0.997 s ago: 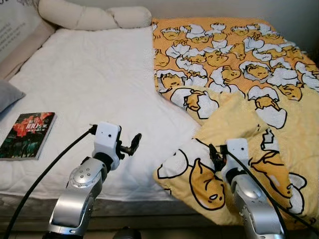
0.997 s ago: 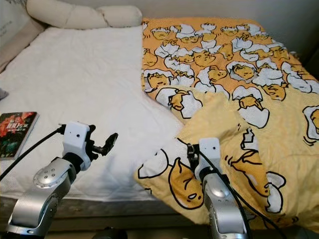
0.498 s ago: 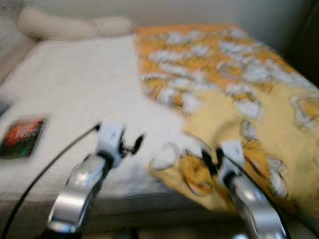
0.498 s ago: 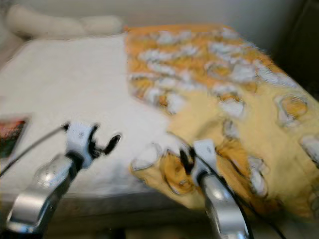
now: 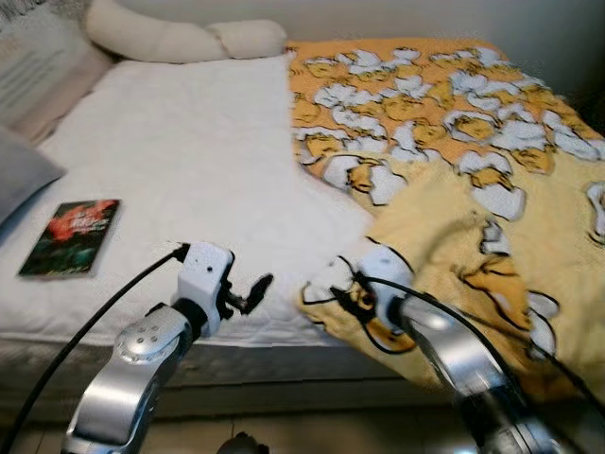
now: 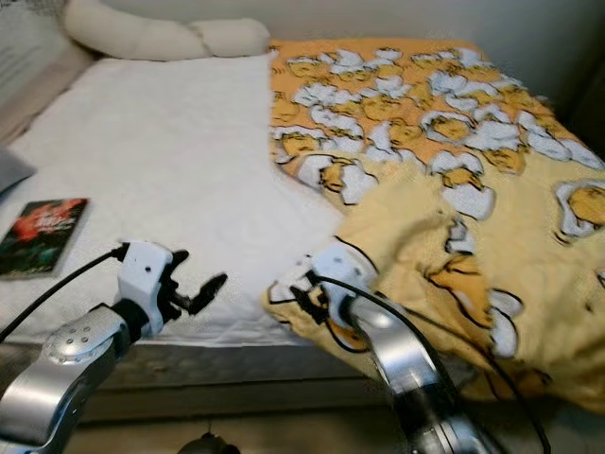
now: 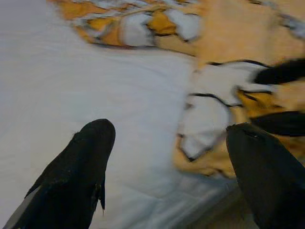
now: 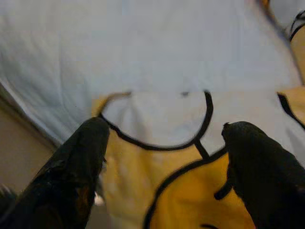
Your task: Clean up the room
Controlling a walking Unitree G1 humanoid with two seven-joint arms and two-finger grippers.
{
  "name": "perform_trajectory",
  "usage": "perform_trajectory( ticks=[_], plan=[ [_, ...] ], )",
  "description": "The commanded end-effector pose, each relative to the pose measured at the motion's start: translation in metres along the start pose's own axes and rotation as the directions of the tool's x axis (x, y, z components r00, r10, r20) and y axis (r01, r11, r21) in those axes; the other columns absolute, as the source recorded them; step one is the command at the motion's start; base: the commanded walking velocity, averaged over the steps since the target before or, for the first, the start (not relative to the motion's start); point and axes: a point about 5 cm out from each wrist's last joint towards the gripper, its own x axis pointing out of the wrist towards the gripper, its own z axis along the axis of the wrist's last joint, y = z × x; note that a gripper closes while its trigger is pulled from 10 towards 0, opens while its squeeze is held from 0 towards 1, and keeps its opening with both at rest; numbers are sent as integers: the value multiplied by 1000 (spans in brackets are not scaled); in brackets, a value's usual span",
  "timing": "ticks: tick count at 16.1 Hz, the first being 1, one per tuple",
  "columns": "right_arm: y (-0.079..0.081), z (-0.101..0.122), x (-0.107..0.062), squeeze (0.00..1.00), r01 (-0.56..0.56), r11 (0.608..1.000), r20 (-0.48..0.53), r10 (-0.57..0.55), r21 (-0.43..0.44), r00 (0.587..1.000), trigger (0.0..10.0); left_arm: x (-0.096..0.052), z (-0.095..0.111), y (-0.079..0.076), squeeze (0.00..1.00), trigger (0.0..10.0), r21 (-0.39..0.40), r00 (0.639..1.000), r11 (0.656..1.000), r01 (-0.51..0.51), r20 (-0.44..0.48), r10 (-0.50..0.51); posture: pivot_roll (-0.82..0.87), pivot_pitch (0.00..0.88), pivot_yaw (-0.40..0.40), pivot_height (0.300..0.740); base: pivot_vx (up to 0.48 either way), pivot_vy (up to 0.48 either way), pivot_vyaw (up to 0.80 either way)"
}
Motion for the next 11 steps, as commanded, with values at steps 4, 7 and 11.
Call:
perform_trajectory(
  ticks=[4,7,11],
  plan=[
    [-11,8,27,0,-10,995,-99,0,-96,995,10000,-12,6,-6,0,10000,57,990,989,136,-47,-133,97,93,22,740,0,0,0],
    [-12,17,36,0,-18,983,-103,-1,-183,995,10000,-23,10,-8,0,10000,68,987,986,154,-65,-150,131,181,14,740,0,0,0],
    [-11,17,39,0,-26,973,-127,-3,-230,992,0,-42,10,-7,0,10000,61,987,989,137,-96,-130,174,225,0,740,0,0,0]
  ],
)
